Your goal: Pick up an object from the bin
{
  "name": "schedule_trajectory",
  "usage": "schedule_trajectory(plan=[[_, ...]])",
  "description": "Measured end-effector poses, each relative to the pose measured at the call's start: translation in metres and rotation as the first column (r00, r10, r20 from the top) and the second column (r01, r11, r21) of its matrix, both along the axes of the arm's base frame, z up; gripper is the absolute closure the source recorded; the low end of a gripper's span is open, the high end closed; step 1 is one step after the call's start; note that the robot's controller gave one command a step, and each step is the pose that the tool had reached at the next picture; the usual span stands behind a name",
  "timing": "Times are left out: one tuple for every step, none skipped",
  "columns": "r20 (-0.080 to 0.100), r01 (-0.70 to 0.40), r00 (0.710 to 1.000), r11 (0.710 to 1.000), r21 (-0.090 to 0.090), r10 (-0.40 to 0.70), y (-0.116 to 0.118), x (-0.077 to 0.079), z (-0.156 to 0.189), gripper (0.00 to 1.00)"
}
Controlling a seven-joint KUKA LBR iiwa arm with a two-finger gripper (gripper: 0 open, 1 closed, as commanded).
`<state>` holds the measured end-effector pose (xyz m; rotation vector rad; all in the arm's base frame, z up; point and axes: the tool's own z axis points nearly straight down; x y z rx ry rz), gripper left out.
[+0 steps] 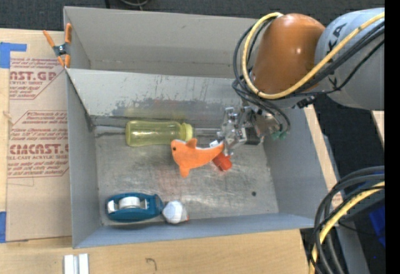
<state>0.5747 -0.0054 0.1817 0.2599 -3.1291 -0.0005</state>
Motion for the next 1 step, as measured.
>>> schedule_trajectory(plan=[[0.012,0.025,1.000,1.000,0.001,-0.025,0.0191,-0.0036,0.0290,1.00]])
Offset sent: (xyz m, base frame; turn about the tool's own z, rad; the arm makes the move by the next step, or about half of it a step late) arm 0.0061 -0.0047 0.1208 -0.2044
